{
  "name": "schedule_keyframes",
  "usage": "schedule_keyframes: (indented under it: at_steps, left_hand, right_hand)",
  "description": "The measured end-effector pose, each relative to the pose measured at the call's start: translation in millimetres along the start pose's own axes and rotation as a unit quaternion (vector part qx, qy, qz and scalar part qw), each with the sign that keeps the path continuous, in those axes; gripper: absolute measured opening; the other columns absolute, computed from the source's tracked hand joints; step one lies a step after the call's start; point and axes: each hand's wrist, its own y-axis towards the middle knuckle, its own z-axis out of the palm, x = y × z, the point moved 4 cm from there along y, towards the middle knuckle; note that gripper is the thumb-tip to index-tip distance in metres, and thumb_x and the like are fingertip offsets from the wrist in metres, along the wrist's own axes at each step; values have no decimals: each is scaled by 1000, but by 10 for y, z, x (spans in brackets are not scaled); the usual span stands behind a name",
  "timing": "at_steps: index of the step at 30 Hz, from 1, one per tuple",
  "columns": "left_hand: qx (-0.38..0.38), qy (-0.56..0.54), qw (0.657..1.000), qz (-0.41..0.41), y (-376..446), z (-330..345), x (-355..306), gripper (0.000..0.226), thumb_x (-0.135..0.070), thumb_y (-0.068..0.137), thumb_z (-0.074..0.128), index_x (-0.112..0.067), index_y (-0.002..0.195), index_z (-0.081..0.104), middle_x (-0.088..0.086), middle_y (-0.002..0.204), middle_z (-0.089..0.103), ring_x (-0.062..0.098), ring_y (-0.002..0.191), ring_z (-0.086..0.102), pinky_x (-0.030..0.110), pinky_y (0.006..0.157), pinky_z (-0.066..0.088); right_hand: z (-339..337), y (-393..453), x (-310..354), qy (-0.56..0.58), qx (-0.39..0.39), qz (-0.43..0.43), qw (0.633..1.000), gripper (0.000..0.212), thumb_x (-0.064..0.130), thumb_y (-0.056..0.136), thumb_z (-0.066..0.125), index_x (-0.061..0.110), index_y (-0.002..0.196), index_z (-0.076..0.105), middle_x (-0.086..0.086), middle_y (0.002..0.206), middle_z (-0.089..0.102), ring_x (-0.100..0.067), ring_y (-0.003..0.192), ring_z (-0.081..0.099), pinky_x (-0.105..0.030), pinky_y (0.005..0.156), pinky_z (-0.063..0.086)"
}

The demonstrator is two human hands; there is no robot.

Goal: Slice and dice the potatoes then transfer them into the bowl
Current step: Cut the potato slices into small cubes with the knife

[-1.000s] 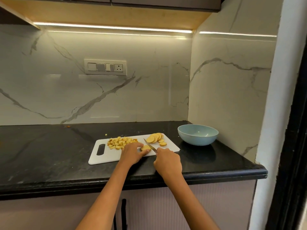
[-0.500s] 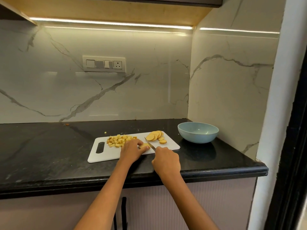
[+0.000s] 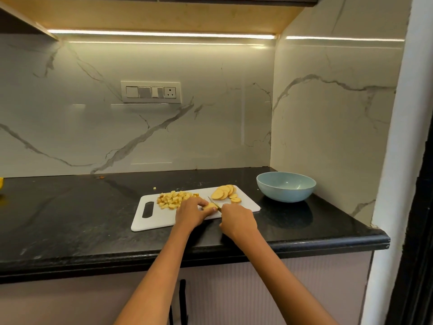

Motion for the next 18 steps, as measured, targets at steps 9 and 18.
schedule_keyframes:
  at_steps: [9, 18]
  left_hand:
    - [1, 13, 1000, -6, -11, 19, 21, 37, -42, 82, 65, -18, 109, 67, -1, 119, 63, 19, 110, 52, 36, 92, 45]
    - [-8, -3, 1000, -14, -8, -7, 5, 44, -37, 82, 66, -11, 117, 63, 4, 124, 60, 20, 112, 54, 29, 88, 41]
  right_hand:
    - [35, -178, -35, -45, -48, -28, 997, 26, 14, 96, 46, 8, 120, 53, -10, 115, 59, -23, 101, 59, -29, 80, 44]
    - [54, -141, -145, 59, -74, 43, 995, 26, 23, 96, 46, 13, 119, 52, -7, 111, 60, -20, 96, 61, -29, 80, 47]
